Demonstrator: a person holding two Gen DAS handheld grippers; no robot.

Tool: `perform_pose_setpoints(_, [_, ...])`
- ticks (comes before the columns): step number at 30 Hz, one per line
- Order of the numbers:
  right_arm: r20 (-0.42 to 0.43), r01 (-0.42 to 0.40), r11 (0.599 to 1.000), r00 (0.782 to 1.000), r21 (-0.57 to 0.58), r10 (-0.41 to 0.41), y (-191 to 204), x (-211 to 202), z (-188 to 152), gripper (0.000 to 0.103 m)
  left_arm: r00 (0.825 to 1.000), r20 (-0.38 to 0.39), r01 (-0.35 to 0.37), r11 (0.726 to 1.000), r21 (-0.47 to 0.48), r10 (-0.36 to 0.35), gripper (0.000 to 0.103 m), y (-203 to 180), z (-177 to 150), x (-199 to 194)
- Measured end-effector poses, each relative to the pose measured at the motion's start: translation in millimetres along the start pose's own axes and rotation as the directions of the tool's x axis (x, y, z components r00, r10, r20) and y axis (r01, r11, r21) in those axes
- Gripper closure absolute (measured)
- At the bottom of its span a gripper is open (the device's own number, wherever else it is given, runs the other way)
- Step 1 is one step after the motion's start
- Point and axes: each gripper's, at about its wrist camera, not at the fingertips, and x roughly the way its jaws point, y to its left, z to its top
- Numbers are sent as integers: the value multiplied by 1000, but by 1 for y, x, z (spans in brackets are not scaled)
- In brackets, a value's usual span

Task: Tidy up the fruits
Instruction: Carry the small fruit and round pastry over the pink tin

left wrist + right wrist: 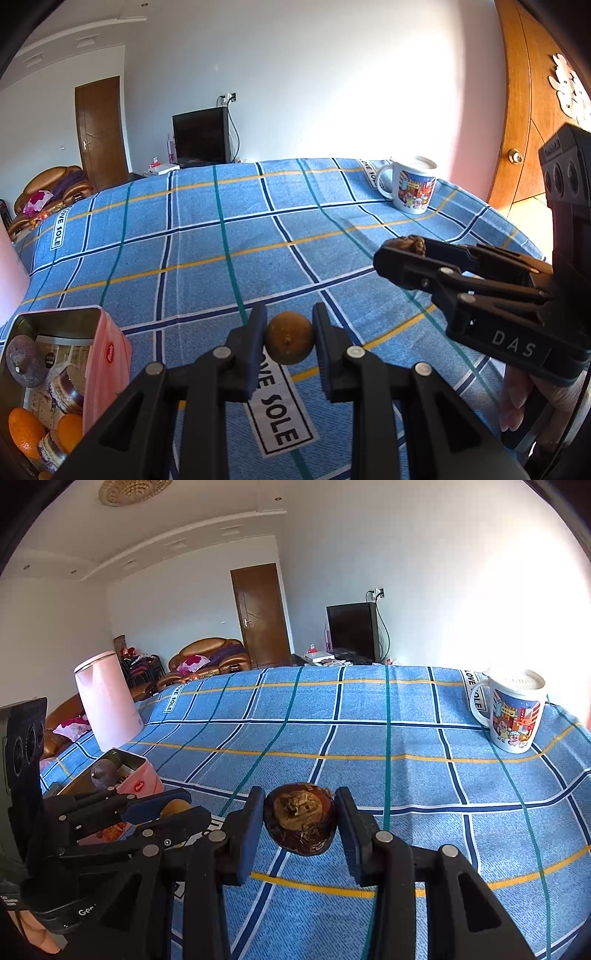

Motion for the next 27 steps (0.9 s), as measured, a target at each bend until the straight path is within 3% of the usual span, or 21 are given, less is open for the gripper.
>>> perform_pose_setpoints(27, [95,13,999,995,-50,-8,10,-19,-3,62,993,120,-20,1000,3,19,76,2,-3,-24])
